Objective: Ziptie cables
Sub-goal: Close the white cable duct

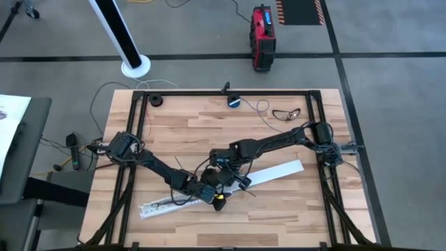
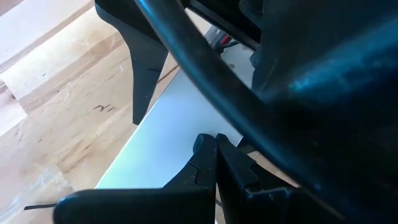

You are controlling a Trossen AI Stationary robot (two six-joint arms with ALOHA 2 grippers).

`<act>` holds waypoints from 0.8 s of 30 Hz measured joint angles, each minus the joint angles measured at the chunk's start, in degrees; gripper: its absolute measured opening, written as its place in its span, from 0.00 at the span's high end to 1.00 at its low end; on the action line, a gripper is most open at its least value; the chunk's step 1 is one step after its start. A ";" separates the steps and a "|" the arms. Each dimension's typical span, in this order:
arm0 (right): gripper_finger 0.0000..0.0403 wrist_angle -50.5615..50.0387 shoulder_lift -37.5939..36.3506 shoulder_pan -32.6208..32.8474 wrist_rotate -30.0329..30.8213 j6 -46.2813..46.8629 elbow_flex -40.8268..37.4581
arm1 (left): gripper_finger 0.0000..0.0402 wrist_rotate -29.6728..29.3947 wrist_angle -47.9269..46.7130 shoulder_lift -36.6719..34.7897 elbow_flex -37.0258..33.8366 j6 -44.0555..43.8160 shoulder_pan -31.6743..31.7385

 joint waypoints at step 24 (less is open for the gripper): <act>1.00 -1.92 0.07 -1.88 4.11 -1.29 2.97 | 0.21 -7.99 -0.93 0.21 -0.09 12.92 0.45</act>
